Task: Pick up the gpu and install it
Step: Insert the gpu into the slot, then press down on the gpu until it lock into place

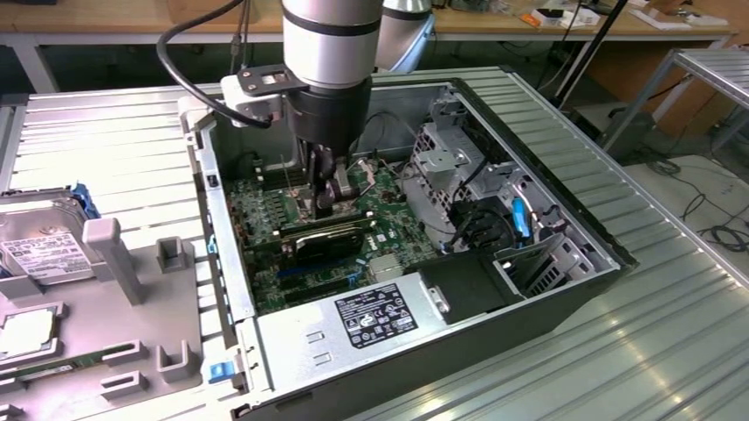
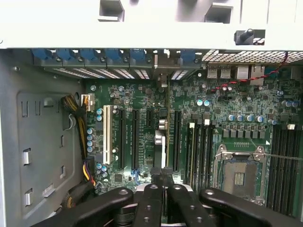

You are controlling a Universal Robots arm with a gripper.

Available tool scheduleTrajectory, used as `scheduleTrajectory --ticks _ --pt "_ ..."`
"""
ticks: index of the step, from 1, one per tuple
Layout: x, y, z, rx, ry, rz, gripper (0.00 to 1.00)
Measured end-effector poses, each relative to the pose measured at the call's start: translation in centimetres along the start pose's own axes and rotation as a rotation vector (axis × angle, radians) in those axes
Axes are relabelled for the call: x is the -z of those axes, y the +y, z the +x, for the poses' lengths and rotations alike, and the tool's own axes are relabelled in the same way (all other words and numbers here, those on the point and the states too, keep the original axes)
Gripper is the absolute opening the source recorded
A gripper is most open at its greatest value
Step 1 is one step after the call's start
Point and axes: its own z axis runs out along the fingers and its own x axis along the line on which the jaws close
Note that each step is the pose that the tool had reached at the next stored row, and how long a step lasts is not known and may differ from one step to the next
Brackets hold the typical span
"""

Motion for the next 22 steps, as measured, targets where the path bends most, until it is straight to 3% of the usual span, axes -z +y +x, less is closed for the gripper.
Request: scheduleTrajectory --ticks 1,7,8,9,11,17,20,22 --pt "0.00 0.00 0.0 0.000 0.0000 0.0000 0.11" --pt "0.00 0.01 0.0 0.000 0.0003 0.0000 0.11" --pt "0.11 0.22 0.0 0.000 0.0064 -0.0106 0.11" --pt "0.11 0.60 0.0 0.001 0.0061 -0.0140 0.11" --pt "0.12 1.08 -0.1 0.001 0.0061 -0.0142 0.11" --pt "0.12 1.21 -0.1 0.001 0.0061 -0.0147 0.11" --pt "0.16 3.01 -0.2 0.001 0.0083 -0.0205 0.11" --pt "0.17 3.24 -0.2 0.002 0.0081 -0.0259 0.11"
